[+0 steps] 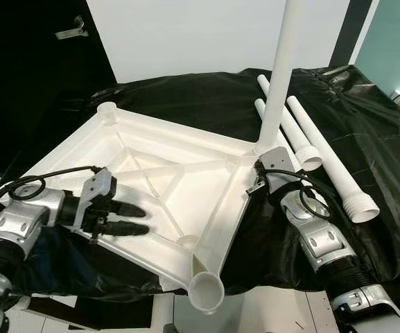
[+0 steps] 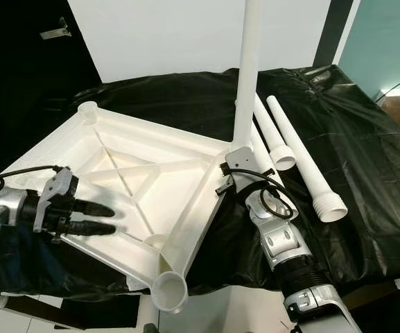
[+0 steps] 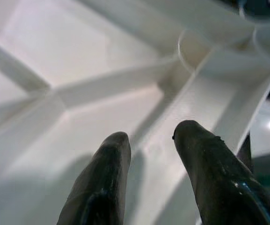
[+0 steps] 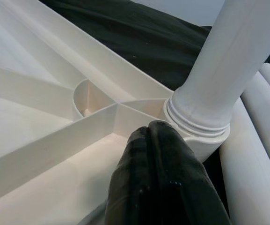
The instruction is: Building children table
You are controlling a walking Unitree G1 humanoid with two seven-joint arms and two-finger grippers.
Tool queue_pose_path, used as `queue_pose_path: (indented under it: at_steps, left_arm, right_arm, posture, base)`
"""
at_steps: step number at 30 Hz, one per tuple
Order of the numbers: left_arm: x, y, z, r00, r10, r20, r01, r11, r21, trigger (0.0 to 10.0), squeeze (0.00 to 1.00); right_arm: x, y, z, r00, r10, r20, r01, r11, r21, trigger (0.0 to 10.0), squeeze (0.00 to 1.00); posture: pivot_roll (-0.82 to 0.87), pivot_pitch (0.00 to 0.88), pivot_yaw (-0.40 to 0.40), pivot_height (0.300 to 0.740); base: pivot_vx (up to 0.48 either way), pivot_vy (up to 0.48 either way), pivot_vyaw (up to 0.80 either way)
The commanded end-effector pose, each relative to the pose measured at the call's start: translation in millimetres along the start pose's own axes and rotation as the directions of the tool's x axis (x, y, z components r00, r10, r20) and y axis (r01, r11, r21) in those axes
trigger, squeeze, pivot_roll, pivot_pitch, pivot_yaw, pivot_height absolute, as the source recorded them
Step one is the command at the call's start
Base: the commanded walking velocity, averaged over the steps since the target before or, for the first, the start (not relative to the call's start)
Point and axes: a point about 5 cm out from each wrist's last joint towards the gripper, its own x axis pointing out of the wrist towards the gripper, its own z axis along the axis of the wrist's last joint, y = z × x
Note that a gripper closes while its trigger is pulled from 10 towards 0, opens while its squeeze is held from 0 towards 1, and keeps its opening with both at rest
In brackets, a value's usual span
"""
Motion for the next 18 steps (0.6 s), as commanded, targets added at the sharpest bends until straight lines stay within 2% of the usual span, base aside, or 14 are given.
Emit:
queue_pose_path:
  at_steps: [1,6,13,14,15,16,17,18]
  left_arm:
    - [-7.1,-6.9,-9.6,0.990,-0.102,-0.103,0.102,0.995,-0.007,10.0,0.01]
    - [-9.1,-8.6,-11.5,0.986,-0.111,-0.126,0.110,0.994,-0.020,10.0,0.02]
    - [-22.7,-7.3,-8.0,0.988,-0.089,-0.123,0.087,0.996,-0.022,10.0,0.02]
    - [-25.9,-6.6,-6.4,0.990,-0.080,-0.119,0.078,0.997,-0.021,10.0,0.09]
    - [-28.0,-6.1,-5.3,0.990,-0.074,-0.117,0.072,0.997,-0.020,10.0,0.09]
    - [-29.4,-5.5,-4.7,0.991,-0.069,-0.116,0.068,0.998,-0.018,10.0,0.18]
    - [-29.4,-5.5,-4.7,0.991,-0.069,-0.116,0.068,0.998,-0.018,10.0,0.18]
    - [-30.5,-5.2,-4.8,0.990,-0.066,-0.121,0.065,0.998,-0.015,10.0,0.26]
  right_arm:
    - [-1.6,2.9,-2.1,1.000,0.009,-0.014,-0.008,1.000,0.014,10.0,0.00]
    - [-1.5,3.2,-2.2,1.000,0.007,-0.015,-0.006,1.000,0.017,10.0,0.00]
    - [-2.7,3.3,-3.6,1.000,0.002,-0.024,-0.001,1.000,0.020,10.0,0.00]
    - [-3.4,3.3,-4.6,1.000,0.000,-0.028,0.000,1.000,0.020,10.0,0.00]
    - [-3.8,3.3,-5.3,1.000,-0.001,-0.030,0.002,1.000,0.020,10.0,0.00]
    - [-4.1,3.3,-5.8,0.999,-0.001,-0.032,0.002,1.000,0.020,10.0,0.00]
    - [-4.1,3.3,-5.8,0.999,-0.001,-0.032,0.002,1.000,0.020,10.0,0.00]
    - [-4.3,3.1,-6.3,0.999,-0.002,-0.034,0.003,1.000,0.020,10.0,0.00]
  posture:
    - [-0.11,0.005,0.077,0.740]
    - [-0.11,0.006,0.076,0.740]
    - [-0.11,0.007,0.082,0.740]
    - [-0.12,0.008,0.082,0.740]
    - [-0.12,0.008,0.082,0.740]
    - [-0.12,0.007,0.083,0.740]
    - [-0.12,0.007,0.083,0.740]
    - [-0.12,0.007,0.083,0.740]
  base:
    - [0.000,0.000,0.00]
    - [0.000,0.000,0.00]
    - [0.000,0.000,0.00]
    - [0.000,0.000,0.00]
    - [0.000,0.000,0.00]
    - [0.000,0.000,0.00]
    - [0.000,0.000,0.00]
    - [0.000,0.000,0.00]
